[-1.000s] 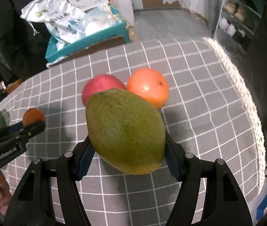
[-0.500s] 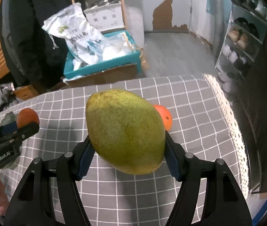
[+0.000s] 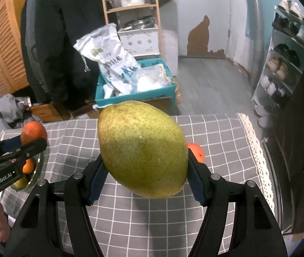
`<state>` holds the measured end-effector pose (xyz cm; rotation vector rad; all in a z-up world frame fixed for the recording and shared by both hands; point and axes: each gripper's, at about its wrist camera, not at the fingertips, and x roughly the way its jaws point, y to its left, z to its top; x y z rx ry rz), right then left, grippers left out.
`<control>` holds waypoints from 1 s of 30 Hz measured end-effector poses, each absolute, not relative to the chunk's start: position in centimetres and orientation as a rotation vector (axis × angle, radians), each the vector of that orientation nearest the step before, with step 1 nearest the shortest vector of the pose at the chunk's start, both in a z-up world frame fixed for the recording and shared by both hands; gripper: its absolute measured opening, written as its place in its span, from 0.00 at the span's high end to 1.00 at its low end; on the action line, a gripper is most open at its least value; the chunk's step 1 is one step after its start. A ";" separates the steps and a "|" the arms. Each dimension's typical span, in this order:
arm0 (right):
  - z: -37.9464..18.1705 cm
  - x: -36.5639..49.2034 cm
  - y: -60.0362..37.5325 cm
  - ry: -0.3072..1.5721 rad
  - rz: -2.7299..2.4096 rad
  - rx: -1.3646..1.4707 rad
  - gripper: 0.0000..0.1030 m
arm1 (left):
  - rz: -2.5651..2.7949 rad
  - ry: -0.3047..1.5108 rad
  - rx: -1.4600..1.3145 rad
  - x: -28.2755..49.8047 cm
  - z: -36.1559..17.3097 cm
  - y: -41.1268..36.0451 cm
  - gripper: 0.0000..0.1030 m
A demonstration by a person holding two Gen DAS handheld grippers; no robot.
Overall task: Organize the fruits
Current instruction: 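Lift the orange with the left tool while the right tool raises the pear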
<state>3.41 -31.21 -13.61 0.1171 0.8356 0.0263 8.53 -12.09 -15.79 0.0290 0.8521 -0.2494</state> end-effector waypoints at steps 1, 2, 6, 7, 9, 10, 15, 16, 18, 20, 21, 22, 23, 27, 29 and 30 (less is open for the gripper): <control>-13.3 3.3 -31.1 0.828 0.032 0.120 0.34 | -0.247 0.844 0.028 8.4 -15.5 -11.9 0.55; -13.0 3.1 -30.9 0.823 0.035 0.121 0.34 | -0.243 0.834 0.027 8.2 -15.1 -11.7 0.55; -11.9 2.5 -30.4 0.797 0.035 0.117 0.34 | -0.219 0.791 0.041 7.4 -13.8 -10.9 0.55; -11.7 2.4 -30.3 0.793 0.037 0.118 0.34 | -0.213 0.784 0.043 7.2 -13.5 -10.7 0.55; -11.1 2.1 -30.1 0.781 0.040 0.116 0.34 | -0.211 0.779 0.039 6.8 -13.2 -10.3 0.55; -10.8 2.0 -29.9 0.774 0.040 0.112 0.34 | -0.210 0.778 0.034 6.7 -13.1 -10.0 0.55; -9.8 1.4 -29.1 0.748 0.040 0.081 0.34 | -0.202 0.761 0.021 6.1 -12.4 -8.9 0.55; -9.6 1.3 -29.0 0.745 0.046 0.083 0.34 | -0.197 0.755 0.024 5.9 -12.2 -8.8 0.55; -9.4 1.1 -28.8 0.741 0.052 0.084 0.34 | -0.191 0.746 0.024 5.8 -11.9 -8.4 0.55; -9.2 1.0 -28.5 0.736 0.059 0.084 0.34 | -0.191 0.746 0.011 5.7 -11.7 -7.9 0.55; -9.1 1.0 -28.4 0.734 0.061 0.084 0.34 | -0.187 0.743 0.008 5.6 -11.6 -7.7 0.55; -9.1 1.0 -28.3 0.732 0.064 0.085 0.34 | -0.182 0.738 0.010 5.6 -11.5 -7.5 0.55; -8.9 1.0 -28.3 0.729 0.069 0.087 0.34 | -0.177 0.733 0.015 5.6 -11.5 -7.3 0.55; -8.6 1.0 -27.5 0.723 0.083 0.085 0.34 | -0.160 0.736 0.006 5.6 -11.6 -6.2 0.55; -8.5 1.1 -27.0 0.721 0.092 0.085 0.34 | -0.150 0.739 0.001 5.7 -11.7 -5.6 0.55; -8.4 1.2 -26.8 0.720 0.098 0.085 0.34 | -0.146 0.740 -0.001 5.7 -11.7 -5.4 0.55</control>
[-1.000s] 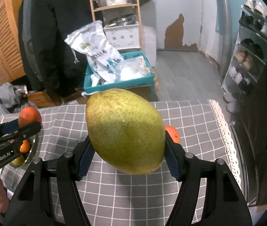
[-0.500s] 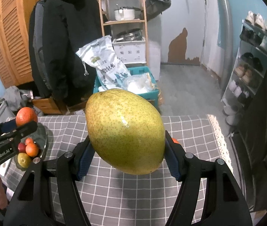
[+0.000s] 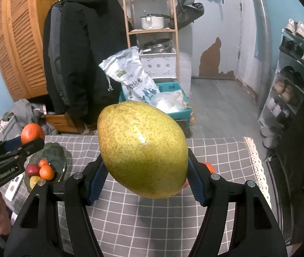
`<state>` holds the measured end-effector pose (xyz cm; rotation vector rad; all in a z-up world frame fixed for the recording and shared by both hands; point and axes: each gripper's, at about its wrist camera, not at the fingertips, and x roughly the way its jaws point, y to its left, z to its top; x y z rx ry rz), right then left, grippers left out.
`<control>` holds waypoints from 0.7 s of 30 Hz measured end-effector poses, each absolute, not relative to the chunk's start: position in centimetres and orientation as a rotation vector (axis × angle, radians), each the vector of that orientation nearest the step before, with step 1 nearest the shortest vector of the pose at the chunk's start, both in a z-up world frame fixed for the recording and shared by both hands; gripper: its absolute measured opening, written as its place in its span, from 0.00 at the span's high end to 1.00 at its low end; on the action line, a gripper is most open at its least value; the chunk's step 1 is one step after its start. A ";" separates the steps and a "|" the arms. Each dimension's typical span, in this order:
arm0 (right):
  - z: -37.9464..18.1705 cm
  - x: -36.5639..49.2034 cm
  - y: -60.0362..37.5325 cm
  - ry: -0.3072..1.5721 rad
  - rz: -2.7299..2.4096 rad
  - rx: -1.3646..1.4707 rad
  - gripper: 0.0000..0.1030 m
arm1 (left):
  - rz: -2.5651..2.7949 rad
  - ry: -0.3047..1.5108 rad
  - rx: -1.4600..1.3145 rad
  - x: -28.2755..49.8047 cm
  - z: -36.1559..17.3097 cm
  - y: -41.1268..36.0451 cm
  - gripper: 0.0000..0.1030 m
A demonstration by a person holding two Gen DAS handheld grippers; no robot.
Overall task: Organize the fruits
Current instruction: 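Lift the orange with the left tool while the right tool raises the pear, then carry the orange and the pear over the green glass bowl with both tools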
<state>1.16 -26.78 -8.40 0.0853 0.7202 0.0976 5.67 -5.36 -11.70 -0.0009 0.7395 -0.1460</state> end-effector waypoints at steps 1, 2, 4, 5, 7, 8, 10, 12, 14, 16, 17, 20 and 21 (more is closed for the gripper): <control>-8.3 1.3 -26.4 0.719 0.105 0.085 0.34 | -0.139 0.740 -0.003 5.7 -11.7 -5.0 0.55; -8.3 1.4 -26.2 0.718 0.110 0.085 0.34 | -0.133 0.740 -0.004 5.7 -11.8 -4.7 0.55; -8.2 1.6 -25.5 0.719 0.122 0.082 0.34 | -0.121 0.740 -0.007 5.7 -11.8 -4.0 0.55; -8.1 1.7 -25.3 0.719 0.128 0.079 0.34 | -0.114 0.740 -0.010 5.7 -11.8 -3.6 0.55; -7.9 1.9 -24.5 0.717 0.140 0.076 0.34 | -0.103 0.741 -0.015 5.7 -11.8 -3.0 0.55; -7.8 2.0 -24.0 0.716 0.148 0.075 0.34 | -0.095 0.741 -0.016 5.7 -11.9 -2.6 0.55; -7.6 2.3 -22.9 0.715 0.164 0.071 0.34 | -0.083 0.743 -0.024 5.7 -11.9 -1.8 0.55; -7.5 2.6 -22.0 0.715 0.179 0.068 0.34 | -0.071 0.745 -0.036 5.7 -12.0 -0.9 0.55; -7.4 2.9 -21.1 0.716 0.194 0.066 0.34 | -0.055 0.747 -0.044 5.8 -12.0 0.0 0.55; -7.3 3.3 -20.0 0.718 0.210 0.060 0.34 | -0.042 0.749 -0.055 5.7 -12.1 1.0 0.55; -7.3 3.5 -19.5 0.720 0.216 0.057 0.34 | -0.036 0.751 -0.062 5.8 -12.2 1.4 0.55; -7.4 4.0 -18.0 0.726 0.242 0.052 0.34 | -0.011 0.755 -0.080 5.8 -12.4 3.1 0.55; -7.4 4.2 -17.4 0.728 0.251 0.051 0.34 | -0.006 0.756 -0.084 5.8 -12.5 3.4 0.55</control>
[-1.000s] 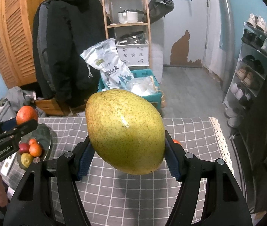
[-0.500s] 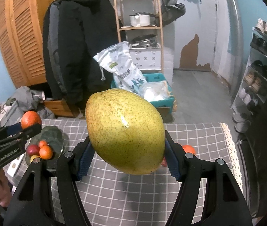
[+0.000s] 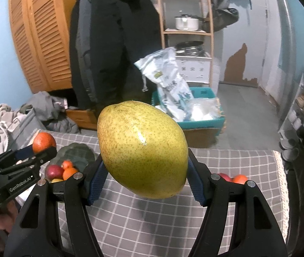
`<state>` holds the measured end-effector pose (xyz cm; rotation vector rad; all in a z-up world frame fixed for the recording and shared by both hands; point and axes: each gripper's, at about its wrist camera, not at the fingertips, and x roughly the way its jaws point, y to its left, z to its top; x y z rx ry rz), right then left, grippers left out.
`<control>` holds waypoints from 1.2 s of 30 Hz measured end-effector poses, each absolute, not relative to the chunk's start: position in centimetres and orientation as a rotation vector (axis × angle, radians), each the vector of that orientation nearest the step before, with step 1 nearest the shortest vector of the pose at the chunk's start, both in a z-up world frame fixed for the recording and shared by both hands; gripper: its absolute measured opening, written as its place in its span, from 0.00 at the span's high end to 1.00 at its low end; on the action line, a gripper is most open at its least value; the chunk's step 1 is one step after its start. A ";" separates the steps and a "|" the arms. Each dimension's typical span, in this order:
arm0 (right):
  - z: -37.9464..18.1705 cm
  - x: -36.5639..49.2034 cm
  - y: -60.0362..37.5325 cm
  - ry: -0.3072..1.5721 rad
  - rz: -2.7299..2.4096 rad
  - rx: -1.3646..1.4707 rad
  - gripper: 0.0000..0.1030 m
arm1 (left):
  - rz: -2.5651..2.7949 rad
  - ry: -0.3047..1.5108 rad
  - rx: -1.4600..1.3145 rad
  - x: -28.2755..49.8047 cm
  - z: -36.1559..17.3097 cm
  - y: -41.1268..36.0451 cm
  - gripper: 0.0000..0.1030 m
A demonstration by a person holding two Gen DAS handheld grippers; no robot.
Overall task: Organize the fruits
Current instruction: 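Carry the orange and the pear over the green glass bowl with both tools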
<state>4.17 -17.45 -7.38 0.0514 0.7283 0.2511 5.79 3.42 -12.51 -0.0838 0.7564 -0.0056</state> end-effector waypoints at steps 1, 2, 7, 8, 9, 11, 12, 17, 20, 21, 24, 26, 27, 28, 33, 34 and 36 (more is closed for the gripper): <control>-7.4 4.3 -17.0 0.730 0.258 0.051 0.34 | 0.000 0.759 -0.090 5.8 -12.6 3.9 0.55; -7.5 4.5 -16.4 0.732 0.268 0.049 0.34 | 0.006 0.760 -0.096 5.8 -12.7 4.5 0.55; -7.7 5.4 -13.4 0.743 0.313 0.038 0.34 | 0.038 0.764 -0.106 5.7 -13.0 6.5 0.55; -7.8 5.7 -12.9 0.745 0.322 0.038 0.34 | 0.047 0.768 -0.111 5.7 -13.2 7.1 0.55; -7.9 5.9 -12.3 0.749 0.331 0.038 0.34 | 0.053 0.772 -0.115 5.8 -13.3 7.4 0.55; -8.1 6.3 -11.3 0.756 0.347 0.035 0.34 | 0.069 0.782 -0.125 5.9 -13.8 8.4 0.55; -8.3 6.5 -10.7 0.760 0.355 0.031 0.34 | 0.076 0.786 -0.129 5.9 -14.0 8.8 0.55; -9.4 7.4 -7.9 0.790 0.397 0.019 0.34 | 0.117 0.815 -0.143 6.3 -15.4 10.8 0.55; -10.1 8.0 -6.4 0.805 0.419 0.003 0.34 | 0.134 0.840 -0.152 6.6 -16.7 11.9 0.55; -10.3 8.2 -5.9 0.810 0.425 0.000 0.34 | 0.141 0.852 -0.153 6.8 -17.2 12.3 0.55; -11.2 8.9 -4.4 0.828 0.450 -0.011 0.34 | 0.165 0.894 -0.155 7.4 -19.0 13.2 0.55; -11.8 9.3 -3.6 0.842 0.461 -0.022 0.34 | 0.172 0.924 -0.174 7.7 -20.2 14.0 0.55; -12.2 9.5 -3.2 0.850 0.468 -0.025 0.34 | 0.174 0.935 -0.182 7.9 -20.7 14.1 0.55; -12.5 9.8 -2.7 0.858 0.474 -0.028 0.34 | 0.178 0.952 -0.194 8.0 -21.3 14.4 0.55; -14.6 10.7 -1.2 0.907 0.496 -0.045 0.34 | 0.196 1.009 -0.222 8.6 -23.9 15.5 0.55; -15.1 10.8 -0.9 0.919 0.502 -0.049 0.34 | 0.200 1.020 -0.224 8.7 -24.5 15.7 0.55; -15.9 11.0 -0.4 0.940 0.511 -0.055 0.34 | 0.204 1.046 -0.231 9.0 -25.5 16.1 0.55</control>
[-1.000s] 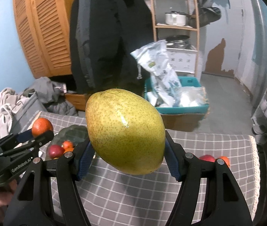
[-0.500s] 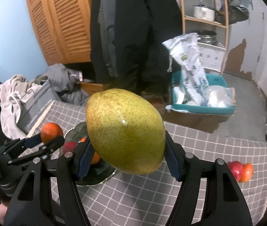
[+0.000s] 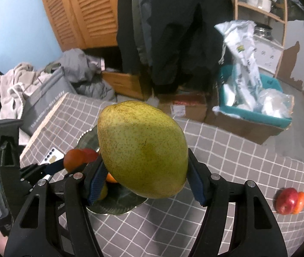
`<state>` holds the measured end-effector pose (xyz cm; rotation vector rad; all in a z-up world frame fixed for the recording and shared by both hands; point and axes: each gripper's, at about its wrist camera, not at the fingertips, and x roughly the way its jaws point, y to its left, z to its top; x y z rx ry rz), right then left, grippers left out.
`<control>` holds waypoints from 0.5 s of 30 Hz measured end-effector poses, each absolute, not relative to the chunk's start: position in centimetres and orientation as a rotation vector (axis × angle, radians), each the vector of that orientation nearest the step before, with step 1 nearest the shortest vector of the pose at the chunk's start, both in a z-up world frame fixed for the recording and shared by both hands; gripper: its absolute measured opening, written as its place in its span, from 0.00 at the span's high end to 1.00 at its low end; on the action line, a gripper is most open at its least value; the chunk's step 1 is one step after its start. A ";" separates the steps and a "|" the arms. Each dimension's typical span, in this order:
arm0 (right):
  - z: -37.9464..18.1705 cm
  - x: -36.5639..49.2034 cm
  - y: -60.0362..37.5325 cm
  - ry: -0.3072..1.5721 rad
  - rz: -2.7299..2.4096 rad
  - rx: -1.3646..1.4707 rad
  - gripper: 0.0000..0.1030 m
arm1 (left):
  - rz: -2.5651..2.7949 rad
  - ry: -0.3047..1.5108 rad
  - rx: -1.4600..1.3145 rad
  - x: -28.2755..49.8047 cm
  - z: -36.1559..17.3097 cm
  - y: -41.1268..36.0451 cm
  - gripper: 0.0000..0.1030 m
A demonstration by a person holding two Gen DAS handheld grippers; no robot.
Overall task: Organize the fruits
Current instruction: 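Carry the orange and the pear over the green glass bowl with both tools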
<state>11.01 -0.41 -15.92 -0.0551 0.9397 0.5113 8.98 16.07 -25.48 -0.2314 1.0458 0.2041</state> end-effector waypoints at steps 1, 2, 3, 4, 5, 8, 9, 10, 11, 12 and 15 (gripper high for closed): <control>-16.5 11.2 -0.1 0.954 0.515 -0.062 0.34 | 0.205 1.064 -0.244 9.1 -26.1 16.3 0.55; -16.9 11.2 0.2 0.964 0.516 -0.067 0.34 | 0.204 1.076 -0.255 9.2 -26.5 16.5 0.55; -17.3 11.3 0.4 0.975 0.518 -0.070 0.34 | 0.199 1.091 -0.276 9.3 -27.1 16.8 0.55; -17.8 11.5 0.5 0.987 0.522 -0.070 0.34 | 0.195 1.100 -0.291 9.4 -27.4 16.9 0.55; -18.1 11.6 0.6 0.996 0.525 -0.066 0.34 | 0.191 1.106 -0.300 9.4 -27.7 17.0 0.55; -19.1 11.9 0.9 1.023 0.533 -0.057 0.34 | 0.191 1.108 -0.278 9.6 -28.1 16.8 0.55; -19.4 12.0 0.9 1.032 0.536 -0.055 0.34 | 0.190 1.109 -0.271 9.8 -28.1 16.8 0.55; -19.7 12.1 1.0 1.040 0.538 -0.053 0.34 | 0.185 1.106 -0.266 9.8 -28.2 16.7 0.55; -19.9 12.3 1.1 1.046 0.539 -0.052 0.34 | 0.184 1.099 -0.263 9.9 -28.2 16.6 0.55; -20.2 12.3 1.2 1.052 0.540 -0.054 0.34 | 0.182 1.096 -0.263 9.9 -28.1 16.6 0.55; -20.9 12.5 1.6 1.067 0.545 -0.063 0.34 | 0.178 1.090 -0.260 10.2 -28.0 16.6 0.51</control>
